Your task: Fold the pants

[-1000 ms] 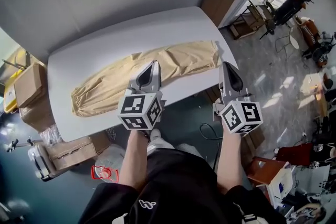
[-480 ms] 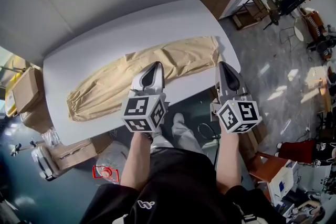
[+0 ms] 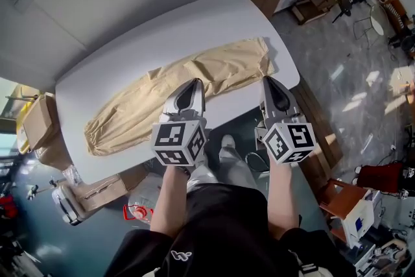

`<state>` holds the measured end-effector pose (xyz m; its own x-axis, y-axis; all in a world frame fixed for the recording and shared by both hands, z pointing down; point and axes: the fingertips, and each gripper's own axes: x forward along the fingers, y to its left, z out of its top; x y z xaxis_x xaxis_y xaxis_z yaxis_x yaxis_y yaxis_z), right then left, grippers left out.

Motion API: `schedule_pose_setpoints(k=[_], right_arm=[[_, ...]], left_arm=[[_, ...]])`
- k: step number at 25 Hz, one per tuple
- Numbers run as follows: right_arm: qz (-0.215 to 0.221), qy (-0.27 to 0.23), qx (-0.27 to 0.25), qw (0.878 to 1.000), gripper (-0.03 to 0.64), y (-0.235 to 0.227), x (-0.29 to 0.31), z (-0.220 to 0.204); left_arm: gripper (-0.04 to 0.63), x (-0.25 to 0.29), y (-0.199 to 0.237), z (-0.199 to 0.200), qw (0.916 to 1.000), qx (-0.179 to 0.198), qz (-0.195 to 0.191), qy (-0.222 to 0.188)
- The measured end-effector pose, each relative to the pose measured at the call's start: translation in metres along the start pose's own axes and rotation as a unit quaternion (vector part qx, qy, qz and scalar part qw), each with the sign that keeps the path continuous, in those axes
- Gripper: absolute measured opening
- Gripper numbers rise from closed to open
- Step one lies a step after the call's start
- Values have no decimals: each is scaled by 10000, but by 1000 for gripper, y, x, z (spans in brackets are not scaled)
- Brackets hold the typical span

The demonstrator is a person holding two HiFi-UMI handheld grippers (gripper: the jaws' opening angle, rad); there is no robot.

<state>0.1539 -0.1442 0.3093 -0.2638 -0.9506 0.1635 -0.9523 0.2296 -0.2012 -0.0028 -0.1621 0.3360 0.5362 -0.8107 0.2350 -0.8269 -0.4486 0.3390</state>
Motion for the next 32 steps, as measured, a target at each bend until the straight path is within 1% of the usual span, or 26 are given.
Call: schedule_pose_setpoints(k=[6, 7, 8, 12, 17, 19, 23, 25, 32], right_arm=[[-73, 165, 177, 9997, 7, -29, 4, -21], [-47, 240, 206, 9995, 73, -33, 7, -26], [-26, 330, 241, 9992, 121, -37, 10, -31], [-30, 555, 275, 9981, 156, -54, 21, -45], [-194, 728, 367, 9965, 236, -84, 37, -65], [-250, 819, 412, 9955, 268, -96, 43, -74], [-348, 1073, 476, 9925, 308, -119, 56, -98], [-408, 1213, 496, 9905, 343, -130, 63, -111], [-522, 1611, 596, 9838, 362, -161, 75, -147]], left_arm=[[3, 20, -9, -22, 9993, 150, -89, 326], [3, 25, -10, -26, 9991, 159, -98, 373], [3, 29, -10, -29, 9989, 160, -106, 420], [3, 49, -18, -42, 9978, 197, -164, 607], [3, 69, -24, -56, 9959, 308, -197, 821], [3, 76, -24, -61, 9952, 326, -165, 902], [3, 88, -22, -73, 9939, 308, -65, 1058], [3, 95, -20, -79, 9933, 279, -27, 1123], [3, 119, -18, -100, 9909, 191, 106, 1327]])
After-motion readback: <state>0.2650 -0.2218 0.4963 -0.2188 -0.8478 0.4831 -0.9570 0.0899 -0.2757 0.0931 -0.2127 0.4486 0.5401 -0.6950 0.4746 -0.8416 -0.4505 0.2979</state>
